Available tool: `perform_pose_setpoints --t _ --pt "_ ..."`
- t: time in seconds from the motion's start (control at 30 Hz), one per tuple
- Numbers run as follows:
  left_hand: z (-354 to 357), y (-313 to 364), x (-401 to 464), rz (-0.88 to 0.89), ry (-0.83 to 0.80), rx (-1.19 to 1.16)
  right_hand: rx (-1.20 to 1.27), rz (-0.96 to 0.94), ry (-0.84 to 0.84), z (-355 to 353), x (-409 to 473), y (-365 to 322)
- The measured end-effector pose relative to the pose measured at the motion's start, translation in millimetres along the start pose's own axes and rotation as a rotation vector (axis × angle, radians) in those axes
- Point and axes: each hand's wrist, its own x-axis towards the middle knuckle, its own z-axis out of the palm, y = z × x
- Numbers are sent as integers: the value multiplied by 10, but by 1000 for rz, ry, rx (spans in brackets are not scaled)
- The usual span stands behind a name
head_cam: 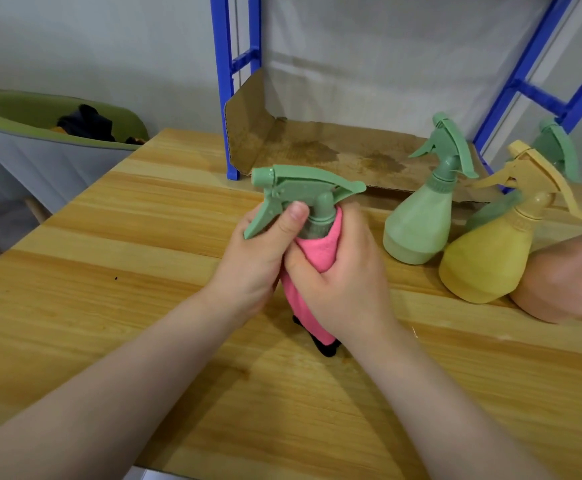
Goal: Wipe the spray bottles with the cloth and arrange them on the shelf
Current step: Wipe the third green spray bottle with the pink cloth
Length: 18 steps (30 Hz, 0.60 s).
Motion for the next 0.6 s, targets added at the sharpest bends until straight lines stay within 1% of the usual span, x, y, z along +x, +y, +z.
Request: perform_pose_setpoints --t 0.2,0.37,0.53,0.6 --pt "-101 48 123 38 175 -141 -37 -6 -133 10 -3 118" --pt "-183 134 210 51 249 -284 71 85 -244 -3 -6 193" --pt "-266 236 233 35 244 -374 232 106 -339 6 -11 280" --pt "-302 238 248 52 205 -305 247 101 -362 8 -11 287"
